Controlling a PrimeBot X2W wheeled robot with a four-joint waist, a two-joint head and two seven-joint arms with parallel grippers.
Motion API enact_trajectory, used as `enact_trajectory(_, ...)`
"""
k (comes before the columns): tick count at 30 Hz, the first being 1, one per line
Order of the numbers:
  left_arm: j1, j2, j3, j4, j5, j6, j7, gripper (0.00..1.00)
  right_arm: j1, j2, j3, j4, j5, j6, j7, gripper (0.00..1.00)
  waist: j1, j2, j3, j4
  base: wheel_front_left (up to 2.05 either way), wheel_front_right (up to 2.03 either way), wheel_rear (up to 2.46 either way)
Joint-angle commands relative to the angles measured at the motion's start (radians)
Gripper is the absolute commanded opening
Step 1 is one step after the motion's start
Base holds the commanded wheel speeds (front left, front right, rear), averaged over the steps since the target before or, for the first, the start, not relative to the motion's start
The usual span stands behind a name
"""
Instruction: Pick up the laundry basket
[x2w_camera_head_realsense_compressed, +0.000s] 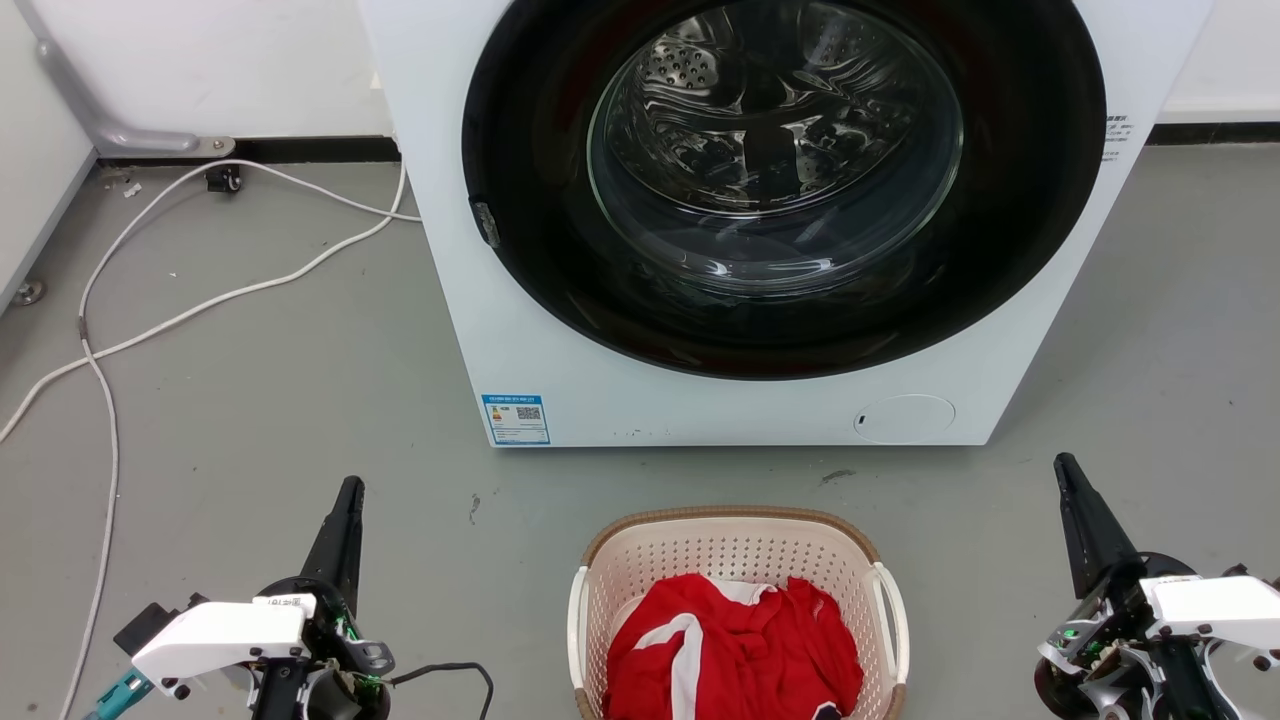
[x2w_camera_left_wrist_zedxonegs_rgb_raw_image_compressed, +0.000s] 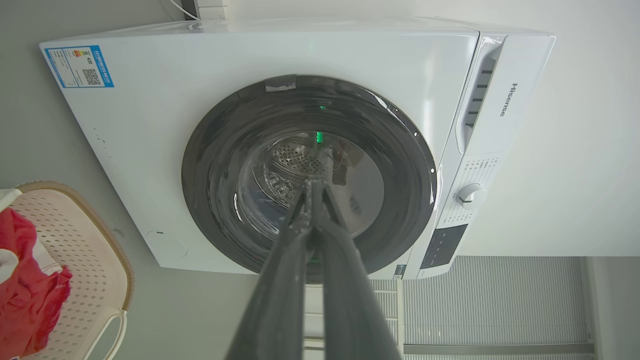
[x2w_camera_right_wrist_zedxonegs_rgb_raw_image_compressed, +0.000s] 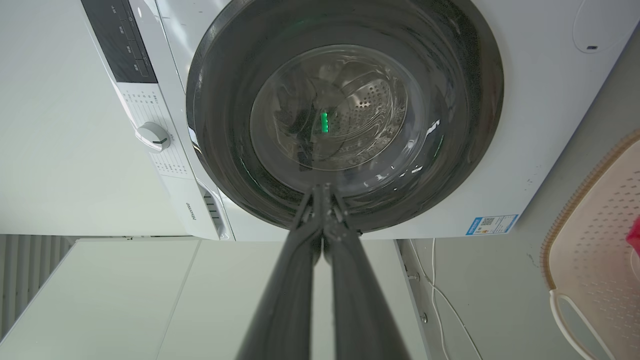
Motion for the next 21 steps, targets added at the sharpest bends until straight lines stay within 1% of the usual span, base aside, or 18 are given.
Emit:
enact_trajectory(1, -0.008, -0.001, 0.002, -0.004, 0.000, -0.003, 0.002, 0.00, -0.010, -0.002, 0.000, -0.004, 0.004, 0.000, 0.002, 0.00, 0.0000, 0.0000, 0.000, 0.000, 0.00, 0.00, 0.00)
enact_trajectory(18, -0.008, -0.001, 0.002, -0.004, 0.000, -0.003, 0.002, 0.00, -0.010, -0.002, 0.000, -0.004, 0.004, 0.000, 0.002, 0.00, 0.0000, 0.0000, 0.000, 0.000, 0.00, 0.00, 0.00)
enact_trajectory(19, 0.000, 0.000, 0.000, 0.000, 0.000, 0.000, 0.000, 1.00, 0.000, 0.000, 0.000, 0.000, 0.000, 0.000, 0.000, 1.00, 0.0000, 0.0000, 0.000, 0.000, 0.00, 0.00, 0.00)
enact_trajectory(21, 0.010, -0.002, -0.003, 0.014, 0.000, 0.000, -0.002, 1.00, 0.011, 0.001, 0.001, 0.015, -0.001, 0.000, -0.001, 1.00, 0.0000, 0.0000, 0.000, 0.000, 0.00, 0.00, 0.00)
